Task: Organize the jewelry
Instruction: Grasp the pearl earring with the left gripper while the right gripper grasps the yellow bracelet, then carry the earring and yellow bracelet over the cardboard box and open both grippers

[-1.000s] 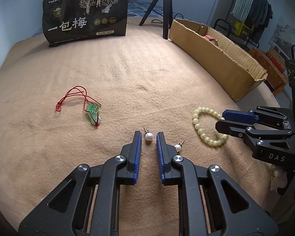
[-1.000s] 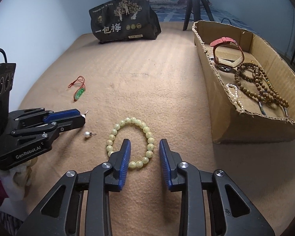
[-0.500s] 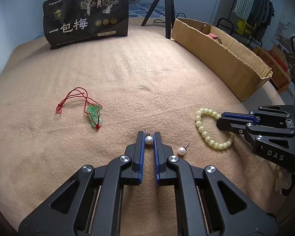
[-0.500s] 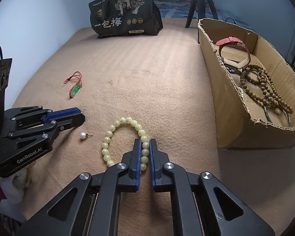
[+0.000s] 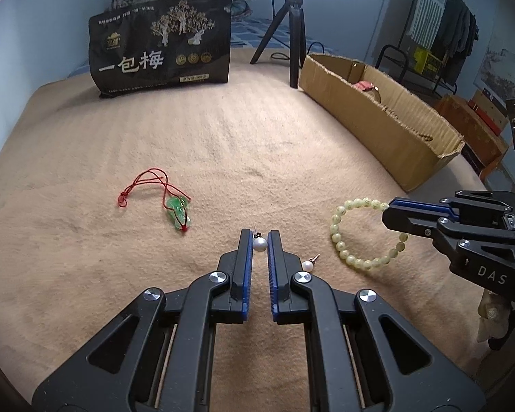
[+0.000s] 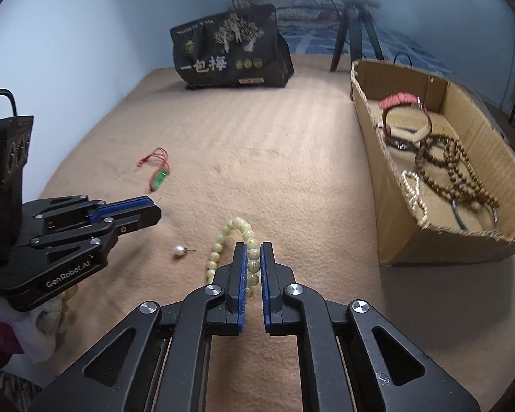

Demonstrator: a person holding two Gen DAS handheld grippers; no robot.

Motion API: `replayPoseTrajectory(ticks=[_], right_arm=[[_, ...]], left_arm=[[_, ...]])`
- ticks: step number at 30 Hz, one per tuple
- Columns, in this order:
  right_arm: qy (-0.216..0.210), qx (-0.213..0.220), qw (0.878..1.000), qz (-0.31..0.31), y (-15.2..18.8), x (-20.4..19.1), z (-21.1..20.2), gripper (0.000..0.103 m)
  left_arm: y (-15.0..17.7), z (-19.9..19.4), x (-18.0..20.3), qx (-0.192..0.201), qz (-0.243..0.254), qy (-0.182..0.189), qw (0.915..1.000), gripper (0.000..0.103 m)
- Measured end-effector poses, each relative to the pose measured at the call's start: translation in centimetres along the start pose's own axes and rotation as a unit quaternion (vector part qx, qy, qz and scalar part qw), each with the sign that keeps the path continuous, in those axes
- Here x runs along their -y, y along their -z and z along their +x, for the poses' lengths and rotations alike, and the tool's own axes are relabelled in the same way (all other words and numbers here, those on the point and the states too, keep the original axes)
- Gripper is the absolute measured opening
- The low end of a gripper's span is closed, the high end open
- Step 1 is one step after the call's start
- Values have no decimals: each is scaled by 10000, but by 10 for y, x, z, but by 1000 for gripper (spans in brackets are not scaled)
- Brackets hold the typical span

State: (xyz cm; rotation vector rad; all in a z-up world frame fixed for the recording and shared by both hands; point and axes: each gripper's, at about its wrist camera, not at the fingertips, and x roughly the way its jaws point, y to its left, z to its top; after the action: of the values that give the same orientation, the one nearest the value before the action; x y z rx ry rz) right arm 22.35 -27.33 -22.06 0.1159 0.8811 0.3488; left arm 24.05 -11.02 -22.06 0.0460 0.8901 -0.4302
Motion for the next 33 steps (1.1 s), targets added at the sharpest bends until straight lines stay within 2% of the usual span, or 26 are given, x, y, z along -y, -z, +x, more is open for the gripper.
replayPoseTrajectory(ticks=[18,33], right_arm=[[193,503,9984,-151,-3,-1,-61,6],[656,1025,9926,53,-16,50,-118,6]], left_arm=[[-15,-38,19,391,101,171,9990,7],[-50,-39,66,615,421,554,9957,7]])
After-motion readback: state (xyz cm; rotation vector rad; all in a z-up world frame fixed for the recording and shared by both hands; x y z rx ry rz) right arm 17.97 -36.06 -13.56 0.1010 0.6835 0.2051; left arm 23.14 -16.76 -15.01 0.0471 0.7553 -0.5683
